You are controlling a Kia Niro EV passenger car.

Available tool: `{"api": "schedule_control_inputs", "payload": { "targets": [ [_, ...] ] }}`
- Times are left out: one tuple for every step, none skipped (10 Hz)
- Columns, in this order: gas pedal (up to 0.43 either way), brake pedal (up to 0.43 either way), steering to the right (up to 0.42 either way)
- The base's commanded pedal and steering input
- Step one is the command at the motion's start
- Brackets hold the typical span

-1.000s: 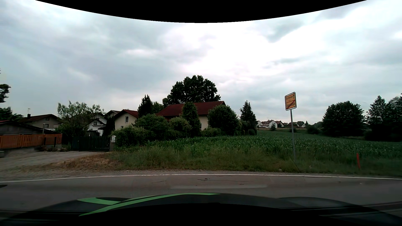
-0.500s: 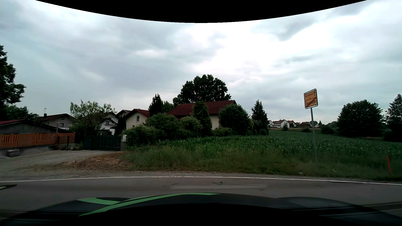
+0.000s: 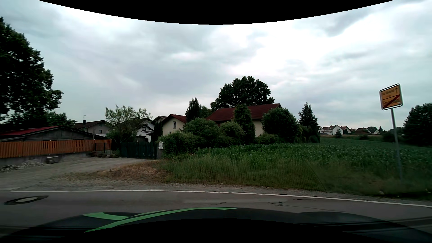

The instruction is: Follow the waypoints while adhering to traffic rules and regulations

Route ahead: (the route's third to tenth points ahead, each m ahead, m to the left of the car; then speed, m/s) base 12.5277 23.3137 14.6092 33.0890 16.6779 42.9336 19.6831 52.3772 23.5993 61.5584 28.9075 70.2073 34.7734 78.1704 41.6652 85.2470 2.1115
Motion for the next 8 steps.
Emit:
{"api": "schedule_control_inputs", "payload": {
  "targets": [
    [0.209,0.0,-0.698],
    [0.209,0.0,-0.698],
    [0.209,0.0,-0.693],
    [0.209,0.0,-0.683],
    [0.209,0.0,-0.677],
    [0.209,0.0,-0.675],
    [0.209,0.0,-0.67],
    [0.209,0.0,-0.666]
  ]
}}
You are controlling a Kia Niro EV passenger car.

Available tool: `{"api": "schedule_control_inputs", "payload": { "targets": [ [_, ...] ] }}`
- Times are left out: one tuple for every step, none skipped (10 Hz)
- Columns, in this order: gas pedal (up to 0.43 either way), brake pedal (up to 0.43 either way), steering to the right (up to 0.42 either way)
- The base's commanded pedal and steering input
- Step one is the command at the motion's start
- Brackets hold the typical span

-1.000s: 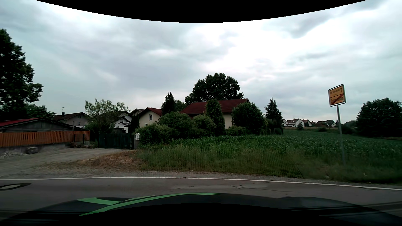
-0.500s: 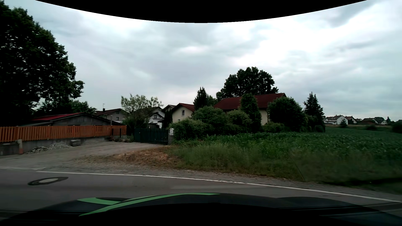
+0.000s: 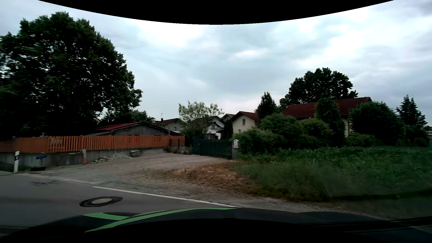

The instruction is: Follow the waypoints while adhering to traffic rules and regulations

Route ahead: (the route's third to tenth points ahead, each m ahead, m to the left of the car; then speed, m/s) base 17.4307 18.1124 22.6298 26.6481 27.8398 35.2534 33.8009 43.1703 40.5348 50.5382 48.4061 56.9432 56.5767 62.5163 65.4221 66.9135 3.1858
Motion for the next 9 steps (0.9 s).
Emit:
{"api": "schedule_control_inputs", "payload": {
  "targets": [
    [0.209,0.0,-0.666],
    [0.209,0.0,-0.666],
    [0.209,0.0,-0.664],
    [0.209,0.0,-0.662],
    [0.209,0.0,-0.655],
    [0.209,0.0,-0.646],
    [0.209,0.0,-0.633],
    [0.209,0.0,-0.622],
    [0.209,0.0,-0.611]
  ]
}}
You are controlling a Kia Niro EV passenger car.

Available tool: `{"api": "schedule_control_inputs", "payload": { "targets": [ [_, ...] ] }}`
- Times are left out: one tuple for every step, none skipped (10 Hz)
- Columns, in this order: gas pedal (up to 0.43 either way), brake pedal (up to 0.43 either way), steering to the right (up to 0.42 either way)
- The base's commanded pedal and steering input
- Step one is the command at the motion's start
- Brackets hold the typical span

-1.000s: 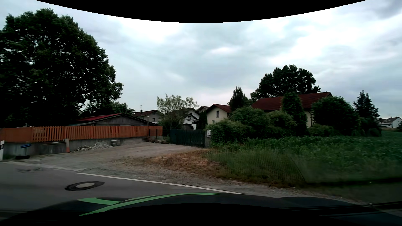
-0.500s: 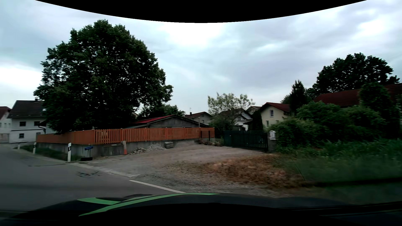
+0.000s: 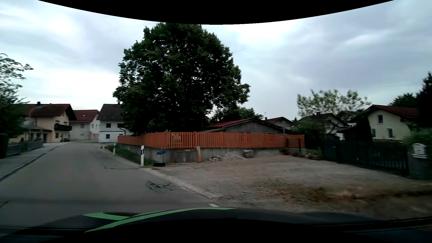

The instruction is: Follow the waypoints while adhering to traffic rules and regulations

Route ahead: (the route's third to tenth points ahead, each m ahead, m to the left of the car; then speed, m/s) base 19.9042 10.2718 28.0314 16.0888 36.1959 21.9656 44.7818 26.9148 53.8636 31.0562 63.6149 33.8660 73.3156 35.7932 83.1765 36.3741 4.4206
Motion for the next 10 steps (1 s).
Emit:
{"api": "schedule_control_inputs", "payload": {
  "targets": [
    [0.209,0.0,-0.596],
    [0.209,0.0,-0.565],
    [0.209,0.0,-0.531],
    [0.209,0.0,-0.484],
    [0.209,0.0,-0.441],
    [0.22,0.0,-0.386],
    [0.22,0.0,-0.34],
    [0.22,0.0,-0.283],
    [0.22,0.0,-0.242],
    [0.22,0.0,-0.191]
  ]
}}
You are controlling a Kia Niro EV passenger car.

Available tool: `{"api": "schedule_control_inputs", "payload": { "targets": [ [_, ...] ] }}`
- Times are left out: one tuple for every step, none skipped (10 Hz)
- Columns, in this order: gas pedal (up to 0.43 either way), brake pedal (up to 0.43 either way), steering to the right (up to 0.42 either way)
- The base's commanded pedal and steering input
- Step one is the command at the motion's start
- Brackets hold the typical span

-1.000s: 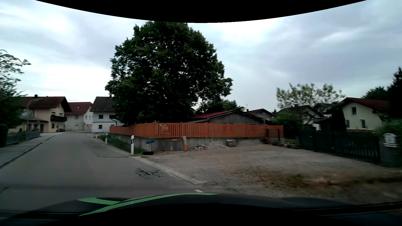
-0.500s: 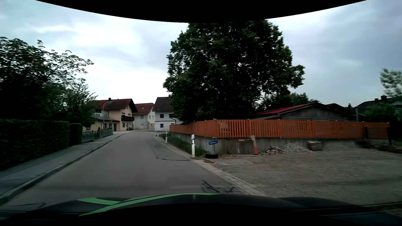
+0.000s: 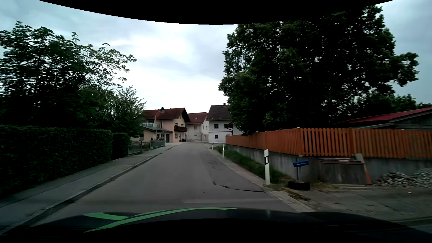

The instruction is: Follow the waypoints while adhering to traffic rules and regulations

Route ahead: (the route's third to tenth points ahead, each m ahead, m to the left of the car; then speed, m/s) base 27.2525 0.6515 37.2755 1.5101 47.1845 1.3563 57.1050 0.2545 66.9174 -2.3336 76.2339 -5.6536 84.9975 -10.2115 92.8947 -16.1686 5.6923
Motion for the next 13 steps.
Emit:
{"api": "schedule_control_inputs", "payload": {
  "targets": [
    [0.228,0.0,-0.153],
    [0.228,0.0,-0.128],
    [0.24,0.0,-0.108],
    [0.24,0.0,-0.085],
    [0.24,0.0,-0.065],
    [0.24,0.0,-0.05],
    [0.248,0.0,-0.033],
    [0.248,0.0,-0.024],
    [0.248,0.0,-0.017],
    [0.248,0.0,-0.009],
    [0.248,0.0,-0.005],
    [0.248,0.0,-0.004],
    [0.248,0.0,-0.004]
  ]
}}
